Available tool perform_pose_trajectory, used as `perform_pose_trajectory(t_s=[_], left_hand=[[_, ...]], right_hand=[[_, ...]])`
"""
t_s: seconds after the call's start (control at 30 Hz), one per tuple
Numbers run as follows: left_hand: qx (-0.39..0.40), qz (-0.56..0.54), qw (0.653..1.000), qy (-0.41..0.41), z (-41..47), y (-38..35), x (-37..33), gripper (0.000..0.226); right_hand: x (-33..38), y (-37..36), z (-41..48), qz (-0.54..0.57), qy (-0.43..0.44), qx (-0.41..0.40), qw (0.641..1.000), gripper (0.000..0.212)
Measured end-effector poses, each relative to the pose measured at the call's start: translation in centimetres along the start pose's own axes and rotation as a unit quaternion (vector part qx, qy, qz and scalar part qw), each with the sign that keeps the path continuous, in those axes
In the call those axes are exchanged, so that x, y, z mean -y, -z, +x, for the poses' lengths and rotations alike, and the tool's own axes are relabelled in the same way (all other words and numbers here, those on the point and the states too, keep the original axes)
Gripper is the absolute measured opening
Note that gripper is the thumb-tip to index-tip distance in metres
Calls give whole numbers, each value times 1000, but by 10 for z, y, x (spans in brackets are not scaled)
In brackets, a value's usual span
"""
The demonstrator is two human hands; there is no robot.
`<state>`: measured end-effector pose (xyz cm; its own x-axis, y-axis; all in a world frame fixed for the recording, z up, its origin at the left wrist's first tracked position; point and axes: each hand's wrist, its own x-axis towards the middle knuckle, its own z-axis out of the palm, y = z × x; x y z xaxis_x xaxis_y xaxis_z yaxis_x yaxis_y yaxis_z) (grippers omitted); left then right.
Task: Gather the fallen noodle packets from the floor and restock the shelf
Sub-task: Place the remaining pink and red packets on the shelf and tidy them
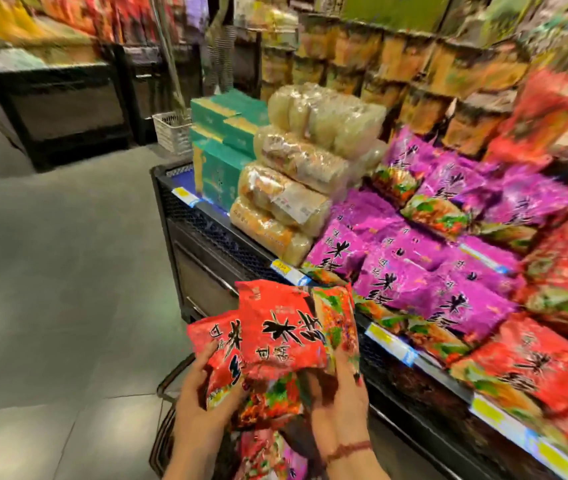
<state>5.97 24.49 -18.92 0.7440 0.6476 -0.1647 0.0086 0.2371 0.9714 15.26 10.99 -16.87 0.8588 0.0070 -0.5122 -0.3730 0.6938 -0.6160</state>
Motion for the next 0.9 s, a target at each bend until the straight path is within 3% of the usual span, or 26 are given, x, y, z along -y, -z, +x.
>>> perform_pose_trajectory(t_s=[0.13,0.2,0.23,0.33,0.37,0.5,0.63,0.77,0.9], left_hand=[[44,-33,998,-14,-7,-40,-22,69],[61,-38,997,-22,-9,-62,-29,69],[73,-38,996,-29,-10,-73,-32,70],[100,-25,994,-48,-10,-111,-44,68],[112,-25,992,-58,-10,-124,-49,67],[190,-11,979,-75,-7,-172,-62,75],[228,-14,971,-68,-6,-219,-71,80],[261,-6,962,-80,-11,-264,-64,71],[299,-13,950,-95,-19,-312,-55,63]], right_hand=[[49,15,4,-7,38,3,999,34],[74,21,0,-41,71,28,996,39],[86,25,2,-62,96,36,993,49],[132,38,3,-141,133,69,979,116],[146,44,6,-165,130,85,974,129],[201,57,15,-190,119,148,963,138],[257,70,25,-194,135,123,964,102],[299,92,33,-196,96,74,973,100],[329,116,33,-142,19,84,986,47]])
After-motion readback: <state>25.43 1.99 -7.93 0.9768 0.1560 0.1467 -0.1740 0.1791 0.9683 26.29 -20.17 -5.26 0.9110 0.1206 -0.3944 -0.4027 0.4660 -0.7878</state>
